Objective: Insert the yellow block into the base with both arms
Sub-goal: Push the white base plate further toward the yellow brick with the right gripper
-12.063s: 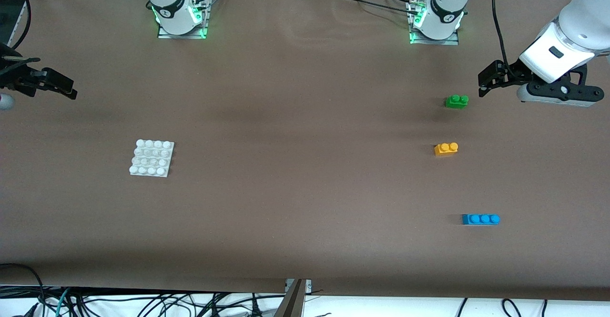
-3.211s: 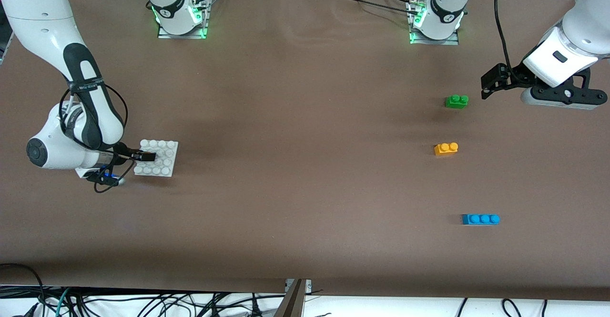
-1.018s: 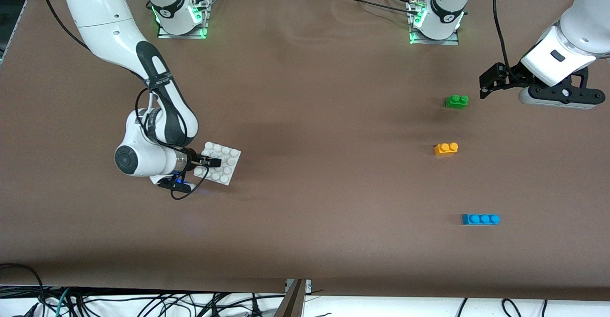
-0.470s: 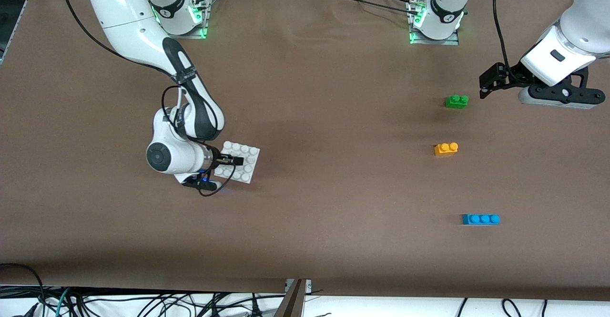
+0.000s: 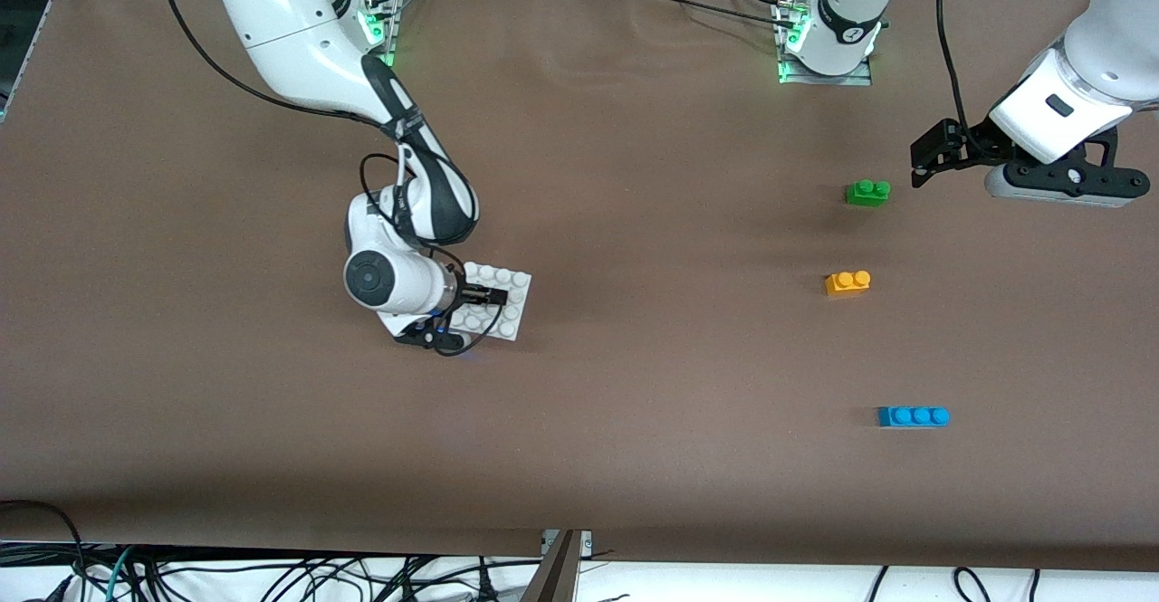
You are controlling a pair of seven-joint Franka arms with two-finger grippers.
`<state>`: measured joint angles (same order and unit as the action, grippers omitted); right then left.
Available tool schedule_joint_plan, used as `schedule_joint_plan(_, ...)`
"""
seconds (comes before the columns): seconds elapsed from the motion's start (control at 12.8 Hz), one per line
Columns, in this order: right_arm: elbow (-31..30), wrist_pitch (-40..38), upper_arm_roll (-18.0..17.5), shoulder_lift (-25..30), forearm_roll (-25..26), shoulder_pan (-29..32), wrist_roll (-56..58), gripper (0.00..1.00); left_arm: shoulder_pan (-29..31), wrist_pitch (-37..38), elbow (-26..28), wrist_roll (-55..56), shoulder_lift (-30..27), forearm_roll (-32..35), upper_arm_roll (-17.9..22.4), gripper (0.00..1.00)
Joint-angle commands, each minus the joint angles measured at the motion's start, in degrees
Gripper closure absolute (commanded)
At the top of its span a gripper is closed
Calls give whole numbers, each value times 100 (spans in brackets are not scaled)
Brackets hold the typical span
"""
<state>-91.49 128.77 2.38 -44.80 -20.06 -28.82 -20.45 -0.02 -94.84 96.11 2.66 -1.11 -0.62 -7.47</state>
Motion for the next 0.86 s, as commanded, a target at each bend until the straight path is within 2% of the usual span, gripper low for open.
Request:
schedule_joint_plan(0.0, 289, 87, -1, -248, 54, -203, -318, 17, 28, 124, -136, -63, 23, 133, -44, 0)
schedule_joint_plan(0.47, 772, 87, -1, -441, 54, -616, -942, 15, 28, 133, -145, -55, 14, 133, -88, 0)
schedule_joint_plan(0.78, 852, 236, -1, -530, 54, -932, -1198, 15, 28, 133, -145, -55, 14, 133, -88, 0)
